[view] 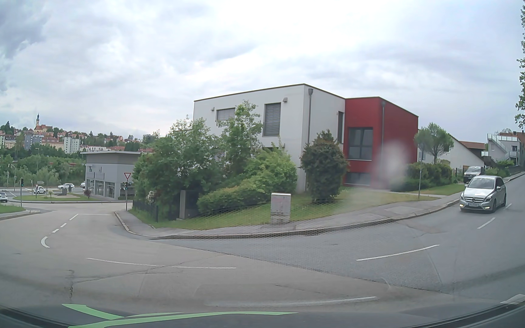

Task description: Follow the waypoints while adhering to traffic rules and regulations

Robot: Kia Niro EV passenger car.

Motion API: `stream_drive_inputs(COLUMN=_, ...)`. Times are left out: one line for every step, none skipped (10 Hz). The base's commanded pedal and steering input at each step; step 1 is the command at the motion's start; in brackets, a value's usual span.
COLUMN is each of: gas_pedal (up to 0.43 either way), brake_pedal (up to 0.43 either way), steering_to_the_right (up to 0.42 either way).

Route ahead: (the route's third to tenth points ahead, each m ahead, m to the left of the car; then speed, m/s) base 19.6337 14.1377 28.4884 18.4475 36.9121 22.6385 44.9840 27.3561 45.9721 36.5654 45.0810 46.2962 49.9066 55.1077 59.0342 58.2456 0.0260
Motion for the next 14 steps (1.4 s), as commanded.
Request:
stream_drive_inputs(gas_pedal=0.0, brake_pedal=0.372, steering_to_the_right=-0.08)
stream_drive_inputs(gas_pedal=0.0, brake_pedal=0.372, steering_to_the_right=-0.079)
stream_drive_inputs(gas_pedal=0.0, brake_pedal=0.372, steering_to_the_right=-0.08)
stream_drive_inputs(gas_pedal=0.0, brake_pedal=0.372, steering_to_the_right=-0.08)
stream_drive_inputs(gas_pedal=0.0, brake_pedal=0.372, steering_to_the_right=-0.08)
stream_drive_inputs(gas_pedal=0.0, brake_pedal=0.372, steering_to_the_right=-0.08)
stream_drive_inputs(gas_pedal=0.0, brake_pedal=0.372, steering_to_the_right=-0.08)
stream_drive_inputs(gas_pedal=0.0, brake_pedal=0.372, steering_to_the_right=-0.08)
stream_drive_inputs(gas_pedal=0.0, brake_pedal=0.372, steering_to_the_right=-0.08)
stream_drive_inputs(gas_pedal=0.0, brake_pedal=0.372, steering_to_the_right=-0.081)
stream_drive_inputs(gas_pedal=0.0, brake_pedal=0.372, steering_to_the_right=-0.08)
stream_drive_inputs(gas_pedal=0.0, brake_pedal=0.372, steering_to_the_right=-0.08)
stream_drive_inputs(gas_pedal=0.0, brake_pedal=0.378, steering_to_the_right=-0.081)
stream_drive_inputs(gas_pedal=0.0, brake_pedal=0.372, steering_to_the_right=-0.08)
